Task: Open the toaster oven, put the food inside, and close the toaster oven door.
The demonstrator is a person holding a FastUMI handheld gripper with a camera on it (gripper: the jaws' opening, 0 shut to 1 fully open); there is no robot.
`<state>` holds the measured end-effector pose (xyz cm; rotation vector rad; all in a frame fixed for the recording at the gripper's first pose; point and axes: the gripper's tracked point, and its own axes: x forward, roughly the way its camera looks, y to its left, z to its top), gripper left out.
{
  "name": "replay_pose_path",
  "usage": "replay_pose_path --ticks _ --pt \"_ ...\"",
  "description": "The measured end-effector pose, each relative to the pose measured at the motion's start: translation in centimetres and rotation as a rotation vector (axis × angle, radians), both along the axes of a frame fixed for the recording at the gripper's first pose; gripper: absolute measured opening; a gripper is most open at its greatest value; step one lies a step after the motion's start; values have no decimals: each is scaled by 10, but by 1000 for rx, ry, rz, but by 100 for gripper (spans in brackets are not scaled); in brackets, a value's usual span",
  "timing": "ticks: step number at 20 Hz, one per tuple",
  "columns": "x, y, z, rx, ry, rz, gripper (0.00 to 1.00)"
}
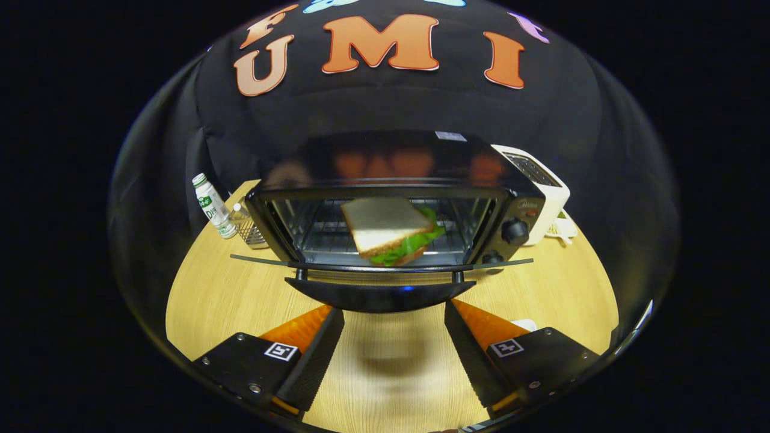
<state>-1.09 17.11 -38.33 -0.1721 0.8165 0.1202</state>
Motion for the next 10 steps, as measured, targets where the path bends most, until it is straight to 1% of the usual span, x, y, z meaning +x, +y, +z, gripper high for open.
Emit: replay_pose_path --ticks 4,6,10 --pt "27 7 9 14 -35 5 100" --pt "29 5 15 13 -20 -3 100" --pt "35 -1 67 50 -103 -21 100"
